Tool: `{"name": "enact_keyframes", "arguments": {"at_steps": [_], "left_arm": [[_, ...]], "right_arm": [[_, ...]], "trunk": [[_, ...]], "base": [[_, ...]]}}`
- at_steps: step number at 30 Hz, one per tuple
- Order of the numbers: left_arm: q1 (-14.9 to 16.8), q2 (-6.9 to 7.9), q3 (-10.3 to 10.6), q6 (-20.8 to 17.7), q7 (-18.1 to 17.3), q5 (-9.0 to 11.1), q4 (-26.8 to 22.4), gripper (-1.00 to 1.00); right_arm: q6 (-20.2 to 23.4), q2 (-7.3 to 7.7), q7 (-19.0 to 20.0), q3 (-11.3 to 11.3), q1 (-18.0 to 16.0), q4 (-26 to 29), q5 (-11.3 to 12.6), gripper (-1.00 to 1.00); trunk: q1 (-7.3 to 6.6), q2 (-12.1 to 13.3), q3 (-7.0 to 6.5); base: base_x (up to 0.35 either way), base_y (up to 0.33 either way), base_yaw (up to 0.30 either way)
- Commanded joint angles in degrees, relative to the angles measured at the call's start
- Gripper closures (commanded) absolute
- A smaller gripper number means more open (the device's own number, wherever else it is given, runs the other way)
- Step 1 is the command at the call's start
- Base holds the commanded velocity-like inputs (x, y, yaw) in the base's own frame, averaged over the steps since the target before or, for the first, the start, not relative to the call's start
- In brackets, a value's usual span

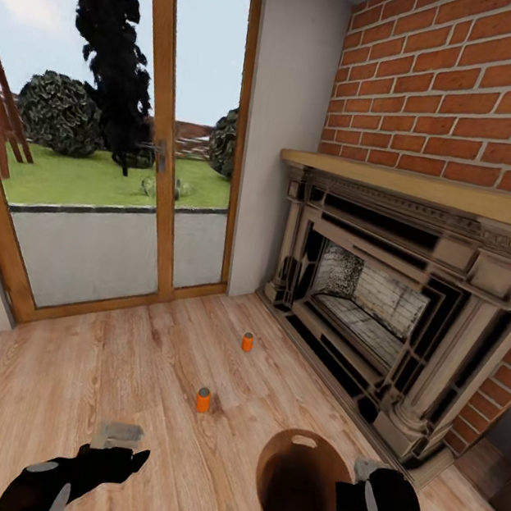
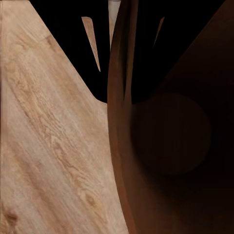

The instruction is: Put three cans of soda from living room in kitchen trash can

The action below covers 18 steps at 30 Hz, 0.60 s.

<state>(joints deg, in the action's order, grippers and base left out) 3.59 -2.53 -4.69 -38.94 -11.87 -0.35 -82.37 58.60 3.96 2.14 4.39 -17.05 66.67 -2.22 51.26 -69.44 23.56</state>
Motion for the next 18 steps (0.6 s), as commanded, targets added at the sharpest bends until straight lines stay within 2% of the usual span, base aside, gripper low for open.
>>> {"name": "enact_keyframes", "arguments": {"at_steps": [1,2,5,9,13,16,18], "left_arm": [[0.47,-0.07,0.00,-1.00,-0.03,0.00,-0.74,-1.00],[1.13,-0.44,0.04,-2.65,-0.16,0.06,-1.78,-1.00],[1.57,-0.89,0.07,-4.03,-0.31,0.10,-2.62,-1.00],[3.25,-1.79,0.11,-7.42,-0.54,0.23,-3.96,-1.00],[5.36,-1.94,0.06,-9.50,-0.60,0.35,-4.21,-1.00],[7.85,-2.00,0.08,-15.05,-0.66,0.90,-5.51,-1.00],[8.71,-2.02,0.09,-17.10,-0.67,1.03,-5.93,-1.00]], "right_arm": [[0.68,-0.02,0.25,-0.28,-0.27,0.65,0.44,1.00],[1.40,-0.08,0.21,-0.85,-0.78,1.54,0.42,1.00],[1.40,-0.10,0.16,-1.73,-1.18,2.11,0.40,1.00],[1.40,-0.02,-0.02,-6.84,-3.89,2.98,0.16,1.00],[1.40,0.01,-0.08,-7.95,-4.91,3.46,0.08,1.00],[1.40,0.17,-0.10,-8.39,-5.39,6.15,0.16,1.00],[1.40,0.26,-0.11,-8.44,-5.46,7.18,0.19,1.00]], "trunk": [[0.00,0.00,0.01],[0.00,0.00,0.01],[0.00,0.00,0.01],[0.00,0.00,0.01],[0.00,0.00,0.01],[0.00,0.00,0.01],[0.00,0.00,0.01]], "base": [[0.000,0.000,0.000],[0.000,0.000,0.000],[0.000,0.000,0.000],[0.000,0.000,0.000],[0.000,0.000,0.000],[0.000,0.000,0.000],[0.000,0.000,0.000]]}}
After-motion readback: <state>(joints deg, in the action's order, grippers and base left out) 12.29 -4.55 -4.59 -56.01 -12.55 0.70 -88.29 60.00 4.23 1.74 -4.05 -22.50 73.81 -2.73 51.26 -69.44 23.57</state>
